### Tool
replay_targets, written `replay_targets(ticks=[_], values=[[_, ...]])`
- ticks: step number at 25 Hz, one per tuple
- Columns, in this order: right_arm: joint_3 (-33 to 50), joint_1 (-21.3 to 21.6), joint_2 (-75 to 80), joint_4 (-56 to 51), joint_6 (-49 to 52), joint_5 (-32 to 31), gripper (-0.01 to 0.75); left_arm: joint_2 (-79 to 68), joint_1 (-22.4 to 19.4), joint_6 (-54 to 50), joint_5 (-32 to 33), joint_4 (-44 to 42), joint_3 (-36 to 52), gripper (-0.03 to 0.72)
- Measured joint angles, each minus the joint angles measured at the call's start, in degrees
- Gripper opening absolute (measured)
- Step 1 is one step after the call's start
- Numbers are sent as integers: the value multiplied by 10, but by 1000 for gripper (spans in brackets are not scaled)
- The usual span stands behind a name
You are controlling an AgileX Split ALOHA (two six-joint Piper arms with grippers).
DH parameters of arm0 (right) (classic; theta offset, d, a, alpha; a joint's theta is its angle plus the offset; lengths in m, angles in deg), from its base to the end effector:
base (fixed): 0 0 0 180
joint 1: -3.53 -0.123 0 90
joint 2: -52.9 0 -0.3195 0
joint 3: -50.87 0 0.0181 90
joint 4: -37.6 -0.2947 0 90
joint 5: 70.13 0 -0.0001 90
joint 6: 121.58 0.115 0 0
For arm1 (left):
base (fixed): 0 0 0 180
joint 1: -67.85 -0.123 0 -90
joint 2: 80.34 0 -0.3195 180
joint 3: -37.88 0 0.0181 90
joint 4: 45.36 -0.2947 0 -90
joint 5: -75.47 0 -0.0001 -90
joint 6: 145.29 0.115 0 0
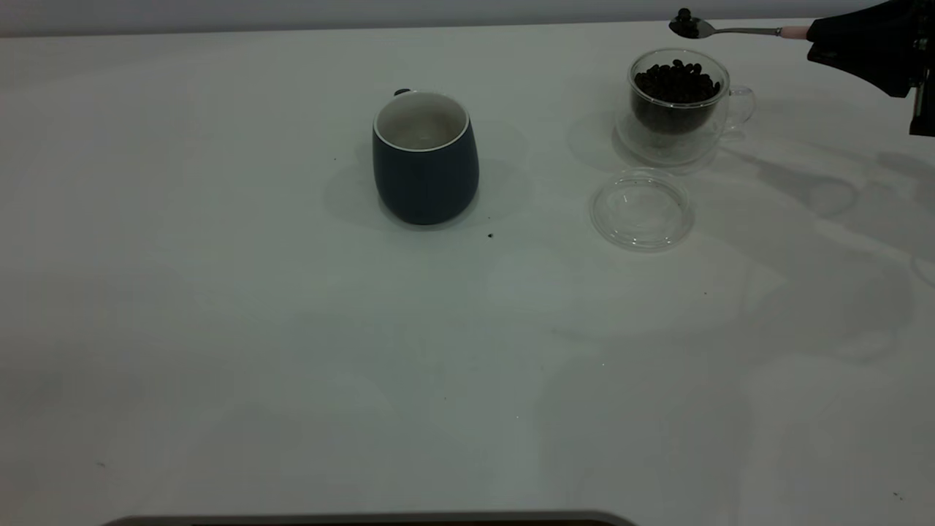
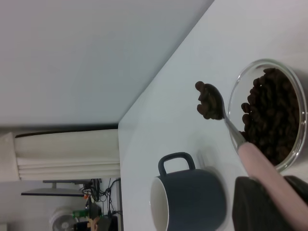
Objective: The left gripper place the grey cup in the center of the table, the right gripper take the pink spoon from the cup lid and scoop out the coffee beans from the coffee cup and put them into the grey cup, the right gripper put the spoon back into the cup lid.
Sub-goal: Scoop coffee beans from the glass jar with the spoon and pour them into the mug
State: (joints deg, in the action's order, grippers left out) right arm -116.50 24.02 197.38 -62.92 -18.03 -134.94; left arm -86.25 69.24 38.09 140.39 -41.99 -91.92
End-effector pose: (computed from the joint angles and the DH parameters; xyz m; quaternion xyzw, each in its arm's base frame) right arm 0.4366 -0.0539 0.0066 0.2096 0.7874 0.5244 0.2472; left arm 0.0150 -0.0065 0.2760 0.0385 0.8693 -0.0208 0.4924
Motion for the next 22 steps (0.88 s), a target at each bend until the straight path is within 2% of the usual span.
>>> replay_targets(ticks=[5, 22], values=[[0, -24, 0, 3, -1, 0, 114, 0, 0, 0, 0, 0, 0, 586], [0, -187, 0, -17, 4, 0, 114, 0, 0, 0, 0, 0, 0, 586]])
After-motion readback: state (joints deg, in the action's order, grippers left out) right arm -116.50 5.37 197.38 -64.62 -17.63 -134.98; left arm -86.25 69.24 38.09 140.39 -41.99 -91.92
